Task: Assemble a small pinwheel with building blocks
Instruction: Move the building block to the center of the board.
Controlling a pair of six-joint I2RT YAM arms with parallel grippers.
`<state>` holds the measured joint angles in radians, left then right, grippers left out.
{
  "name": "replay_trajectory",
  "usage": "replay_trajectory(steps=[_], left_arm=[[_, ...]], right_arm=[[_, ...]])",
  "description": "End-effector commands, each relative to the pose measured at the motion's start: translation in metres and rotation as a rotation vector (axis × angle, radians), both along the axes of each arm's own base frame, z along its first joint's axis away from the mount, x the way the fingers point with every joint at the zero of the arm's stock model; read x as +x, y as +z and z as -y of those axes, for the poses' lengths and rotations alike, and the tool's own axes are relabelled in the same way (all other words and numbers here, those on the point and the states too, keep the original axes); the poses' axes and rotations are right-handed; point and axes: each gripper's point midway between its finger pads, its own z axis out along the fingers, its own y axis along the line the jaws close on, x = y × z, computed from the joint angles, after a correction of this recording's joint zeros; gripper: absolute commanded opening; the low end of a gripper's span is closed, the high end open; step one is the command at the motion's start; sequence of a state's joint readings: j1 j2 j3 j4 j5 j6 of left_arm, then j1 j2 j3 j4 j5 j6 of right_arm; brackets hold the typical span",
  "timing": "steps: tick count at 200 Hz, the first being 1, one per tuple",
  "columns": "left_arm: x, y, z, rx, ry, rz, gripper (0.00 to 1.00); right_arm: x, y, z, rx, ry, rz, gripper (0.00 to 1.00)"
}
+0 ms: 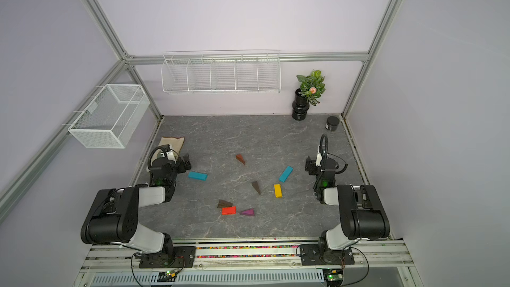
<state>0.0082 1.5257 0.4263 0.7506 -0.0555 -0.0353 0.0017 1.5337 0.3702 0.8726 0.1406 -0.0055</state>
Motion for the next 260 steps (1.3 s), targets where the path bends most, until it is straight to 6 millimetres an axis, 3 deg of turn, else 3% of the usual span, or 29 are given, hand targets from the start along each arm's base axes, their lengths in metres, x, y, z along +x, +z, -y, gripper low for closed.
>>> replay_trajectory(steps=[1, 118, 138, 148, 166, 189, 215, 223, 260], left_arm=[[0.003, 0.009, 0.001, 0.017, -0.005, 0.025, 1.00], [0.003, 0.009, 0.001, 0.017, -0.004, 0.022, 1.00], [0.003, 0.009, 0.001, 0.015, -0.004, 0.025, 1.00], [0.003, 0.010, 0.001, 0.014, -0.006, 0.027, 1.00], [0.002, 0.028, -0.009, 0.012, 0.057, 0.067, 1.00], [-0.004, 0.056, -0.024, 0.007, 0.158, -0.113, 1.00], [-0.025, 0.074, -0.002, -0.085, 0.061, -0.225, 1.00], [-0.034, 0.077, 0.005, -0.130, 0.040, -0.230, 1.00], [-0.076, 0.096, 0.021, -0.264, -0.005, -0.147, 1.00]], right_arm=[[0.002, 0.004, -0.004, -0.012, 0.022, 0.014, 0.89], [0.003, 0.005, -0.005, 0.003, 0.043, 0.014, 0.89], [0.002, 0.012, -0.024, -0.031, 0.136, -0.008, 0.89], [0.001, 0.029, -0.024, -0.036, 0.127, -0.001, 0.89], [-0.014, 0.041, -0.044, -0.039, 0.209, -0.191, 0.89], [-0.046, 0.055, -0.077, 0.008, 0.359, -0.289, 0.89], [-0.071, 0.067, -0.118, -0.075, 0.559, -0.289, 0.89], [-0.082, 0.061, -0.130, -0.137, 0.625, -0.342, 0.89], [-0.106, 0.027, -0.136, -0.406, 0.764, -0.543, 0.89]])
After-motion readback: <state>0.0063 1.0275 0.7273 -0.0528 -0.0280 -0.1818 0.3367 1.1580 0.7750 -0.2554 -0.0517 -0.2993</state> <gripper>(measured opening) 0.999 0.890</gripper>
